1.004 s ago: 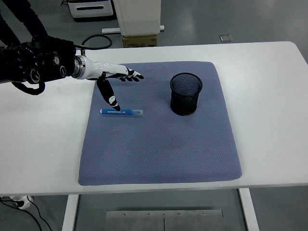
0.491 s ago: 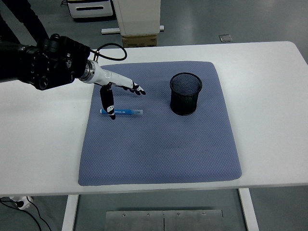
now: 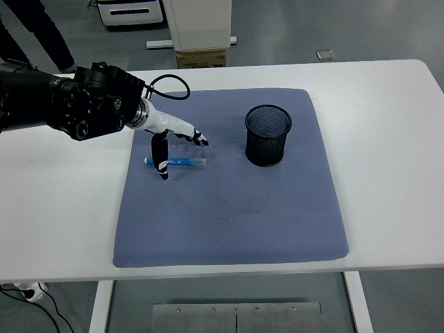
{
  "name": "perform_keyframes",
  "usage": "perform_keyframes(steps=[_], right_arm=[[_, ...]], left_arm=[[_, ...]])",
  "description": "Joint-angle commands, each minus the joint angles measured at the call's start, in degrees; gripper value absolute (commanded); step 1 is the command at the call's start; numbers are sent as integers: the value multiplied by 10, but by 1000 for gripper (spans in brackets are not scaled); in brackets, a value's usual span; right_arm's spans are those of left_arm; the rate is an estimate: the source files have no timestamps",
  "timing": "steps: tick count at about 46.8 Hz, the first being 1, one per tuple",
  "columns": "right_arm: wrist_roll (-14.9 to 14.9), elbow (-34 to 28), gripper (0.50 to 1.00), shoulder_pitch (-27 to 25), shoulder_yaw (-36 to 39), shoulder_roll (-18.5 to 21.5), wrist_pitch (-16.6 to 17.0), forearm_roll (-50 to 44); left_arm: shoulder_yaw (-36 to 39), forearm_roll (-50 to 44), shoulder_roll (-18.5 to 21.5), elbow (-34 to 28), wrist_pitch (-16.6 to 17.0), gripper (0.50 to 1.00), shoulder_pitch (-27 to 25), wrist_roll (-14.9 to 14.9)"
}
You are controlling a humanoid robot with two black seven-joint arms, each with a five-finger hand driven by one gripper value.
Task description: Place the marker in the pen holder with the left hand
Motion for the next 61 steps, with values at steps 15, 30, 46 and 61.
perform_keyframes(steps=[15, 30, 46, 61], right_arm=[[0, 0, 1000, 0, 0, 0, 0, 0], [0, 0, 1000, 0, 0, 0, 0, 0], [0, 0, 1000, 0, 0, 0, 0, 0], [0, 0, 1000, 0, 0, 0, 0, 0]], left_arm=[[-2, -24, -3, 0, -9, 1000, 0, 2], [1, -15, -3, 0, -14, 1000, -2, 3], [1, -15, -4, 0, -27, 851, -3, 3], [1, -15, -6, 0, -26, 771, -2, 3]])
